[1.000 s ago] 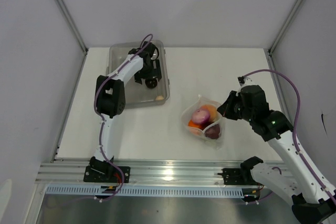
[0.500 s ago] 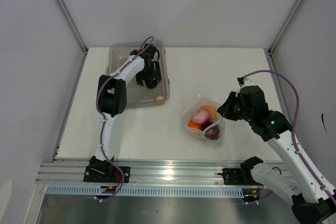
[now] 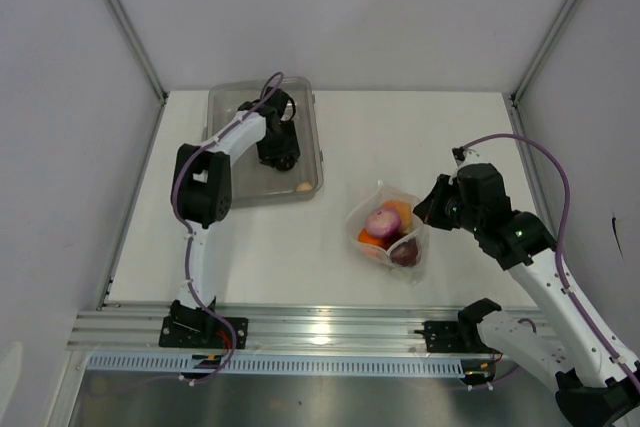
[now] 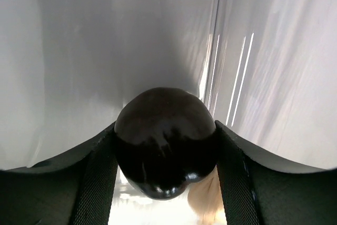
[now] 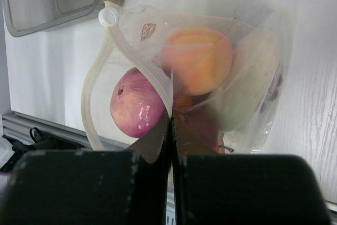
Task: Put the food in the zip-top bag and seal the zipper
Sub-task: Pick up the fake fruit from the bin.
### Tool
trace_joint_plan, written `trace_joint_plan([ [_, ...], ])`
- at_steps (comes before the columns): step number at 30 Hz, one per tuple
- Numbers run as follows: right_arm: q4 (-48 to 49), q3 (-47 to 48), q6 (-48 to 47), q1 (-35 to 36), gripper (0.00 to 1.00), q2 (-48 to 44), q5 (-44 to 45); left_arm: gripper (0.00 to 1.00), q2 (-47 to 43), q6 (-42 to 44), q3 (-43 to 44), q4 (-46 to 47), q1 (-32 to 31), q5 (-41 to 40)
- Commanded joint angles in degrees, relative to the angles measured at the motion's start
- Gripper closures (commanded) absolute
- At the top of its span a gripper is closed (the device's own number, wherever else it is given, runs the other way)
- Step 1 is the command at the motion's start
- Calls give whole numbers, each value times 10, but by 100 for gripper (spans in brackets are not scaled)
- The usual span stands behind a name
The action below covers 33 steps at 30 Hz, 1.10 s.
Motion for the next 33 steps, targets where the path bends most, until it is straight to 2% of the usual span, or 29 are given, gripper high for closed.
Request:
trace_joint_plan([
  [1, 12, 7, -1, -2, 100, -1, 6, 93, -88, -8, -32, 29, 4, -9],
  [2, 13, 8, -1, -3, 100, -1, 5, 99, -117, -7, -45, 30, 4, -13],
  [5, 18, 9, 0, -3, 100, 0, 1, 99, -192, 0, -95, 49, 3, 4],
  [8, 20, 13, 3, -3, 100, 0, -4, 99, -273, 2, -162, 92, -2, 59],
  [9, 22, 16, 4, -3, 100, 1, -6, 99, -295, 3, -204, 125, -5, 98],
  [15, 18, 35, 3, -2, 100, 2, -10, 99, -423, -26, -305, 237, -47, 266],
  [25, 5, 74, 0, -1, 100, 11, -11, 100, -464, -89, -315, 309, -186, 357],
  [33, 12, 91, 5, 1, 100, 22, -24, 99, -445, -110, -318, 348, -240, 394],
])
